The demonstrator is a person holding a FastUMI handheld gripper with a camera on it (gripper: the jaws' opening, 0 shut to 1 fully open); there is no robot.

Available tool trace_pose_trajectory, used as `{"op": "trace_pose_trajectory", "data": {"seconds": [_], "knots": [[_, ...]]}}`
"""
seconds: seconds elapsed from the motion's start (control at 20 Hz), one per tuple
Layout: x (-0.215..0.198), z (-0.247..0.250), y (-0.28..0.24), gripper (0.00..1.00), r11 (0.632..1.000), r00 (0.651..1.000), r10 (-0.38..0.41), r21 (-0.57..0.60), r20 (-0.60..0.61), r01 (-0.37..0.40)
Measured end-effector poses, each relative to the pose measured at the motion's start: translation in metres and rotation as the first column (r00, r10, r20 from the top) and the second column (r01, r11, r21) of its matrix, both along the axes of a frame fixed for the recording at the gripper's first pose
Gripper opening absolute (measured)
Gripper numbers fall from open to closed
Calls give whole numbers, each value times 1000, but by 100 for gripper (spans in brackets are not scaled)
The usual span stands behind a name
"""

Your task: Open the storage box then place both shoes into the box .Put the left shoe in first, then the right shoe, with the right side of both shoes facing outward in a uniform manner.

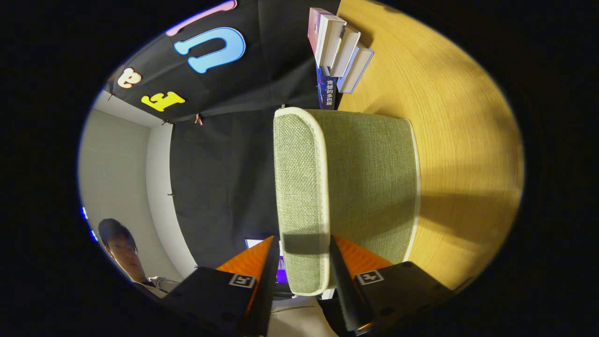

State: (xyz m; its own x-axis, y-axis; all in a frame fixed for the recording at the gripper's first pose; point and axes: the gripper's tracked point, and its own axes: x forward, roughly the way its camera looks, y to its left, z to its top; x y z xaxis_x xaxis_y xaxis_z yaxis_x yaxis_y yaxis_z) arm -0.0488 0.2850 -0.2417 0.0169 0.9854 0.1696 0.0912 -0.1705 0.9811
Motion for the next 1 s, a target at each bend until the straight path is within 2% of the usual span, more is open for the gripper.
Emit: {"op": "trace_pose_trajectory", "data": {"seconds": [0.1,0.2,0.3,0.55,0.8,1.0], "knots": [[0,1,-3,49,1000,1000,9,8,-3,-9],[-5,4,-8,24,1000,1000,8,28,4,-9],[-4,16,-18,7,999,998,-28,41,59,26],[-1,47,-20,5,996,987,-89,-1,132,90],[-3,111,-16,5,983,965,-182,17,188,182],[-5,163,6,5,980,945,-199,32,259,197]]}}
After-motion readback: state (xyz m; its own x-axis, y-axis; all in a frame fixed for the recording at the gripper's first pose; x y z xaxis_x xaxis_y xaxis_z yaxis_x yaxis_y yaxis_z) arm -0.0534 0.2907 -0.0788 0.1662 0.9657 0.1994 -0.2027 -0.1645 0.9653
